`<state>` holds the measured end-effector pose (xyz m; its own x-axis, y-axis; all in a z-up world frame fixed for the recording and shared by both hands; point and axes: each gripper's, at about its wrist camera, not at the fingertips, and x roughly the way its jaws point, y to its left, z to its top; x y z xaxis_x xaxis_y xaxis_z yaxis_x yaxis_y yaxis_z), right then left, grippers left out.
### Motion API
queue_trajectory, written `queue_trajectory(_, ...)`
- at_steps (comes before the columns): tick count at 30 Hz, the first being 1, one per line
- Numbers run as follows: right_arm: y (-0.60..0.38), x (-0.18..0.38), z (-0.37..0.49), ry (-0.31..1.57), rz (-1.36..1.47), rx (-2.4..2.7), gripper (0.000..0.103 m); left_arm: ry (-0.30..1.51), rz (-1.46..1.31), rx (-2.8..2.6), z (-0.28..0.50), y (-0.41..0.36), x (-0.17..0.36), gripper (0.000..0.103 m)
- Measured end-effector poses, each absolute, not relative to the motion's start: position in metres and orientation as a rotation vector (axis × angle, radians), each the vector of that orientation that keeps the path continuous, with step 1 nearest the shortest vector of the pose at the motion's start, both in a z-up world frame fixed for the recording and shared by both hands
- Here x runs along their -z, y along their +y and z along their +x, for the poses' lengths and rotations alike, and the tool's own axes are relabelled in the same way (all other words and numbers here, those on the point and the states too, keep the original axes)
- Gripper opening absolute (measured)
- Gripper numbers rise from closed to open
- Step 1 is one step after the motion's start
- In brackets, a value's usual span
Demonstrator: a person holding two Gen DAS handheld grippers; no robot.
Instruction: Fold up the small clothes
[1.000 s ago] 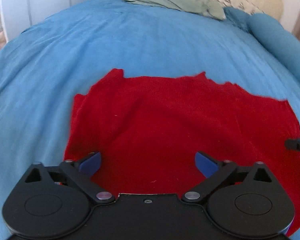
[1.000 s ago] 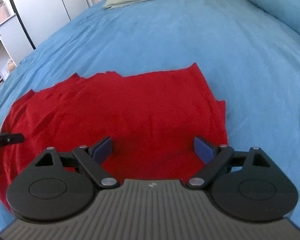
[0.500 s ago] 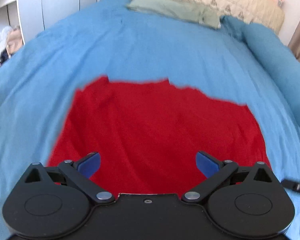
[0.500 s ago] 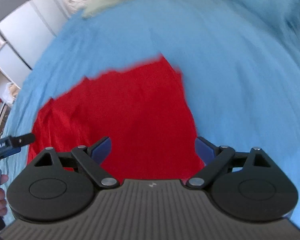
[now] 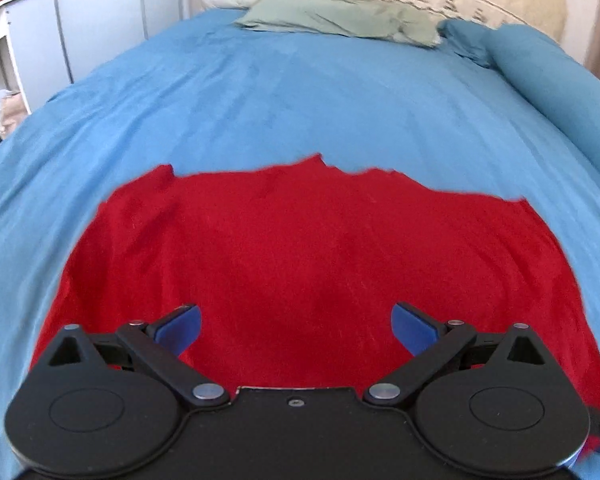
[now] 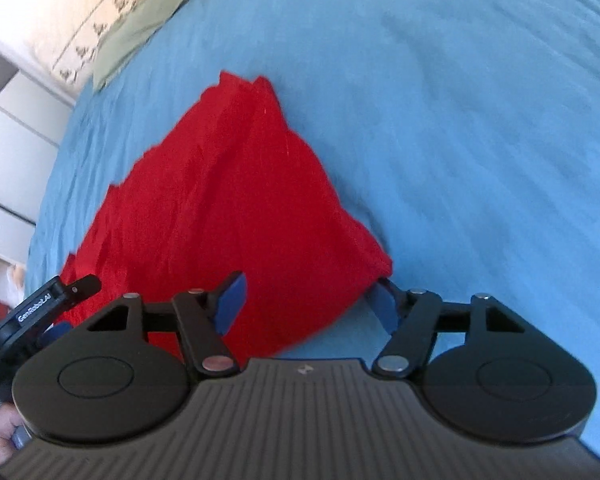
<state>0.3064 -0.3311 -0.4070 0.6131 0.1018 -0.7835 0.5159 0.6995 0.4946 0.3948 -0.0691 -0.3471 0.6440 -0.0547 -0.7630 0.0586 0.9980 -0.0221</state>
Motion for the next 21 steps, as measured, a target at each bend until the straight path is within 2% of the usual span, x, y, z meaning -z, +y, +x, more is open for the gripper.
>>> queue_trajectory(5,-0.327,0.405,0.314,0.875,0.795,0.292,0.078,0.943,0.040,0.000,0.421,-0.075,0.373,0.103)
queue_trajectory(7,-0.326,0.406,0.315,0.878,0.790,0.303,0.070,0.976,0.064,-0.014,0.424,-0.075,0.385,0.103)
queue_trajectory(11,-0.333,0.408,0.313,0.886,0.822,0.332,0.058,0.990,0.010,-0.017,0.416,-0.068,0.367,0.102)
queue_trajectory(15,-0.341,0.409,0.305,0.869,0.885,0.380,0.058,0.976,-0.028,0.043,0.384,-0.060,0.351,0.102)
queue_trajectory(21,-0.341,0.414,0.314,0.878,0.862,0.380,0.059,1.075,0.015,0.099,0.363,-0.056,0.379,0.102)
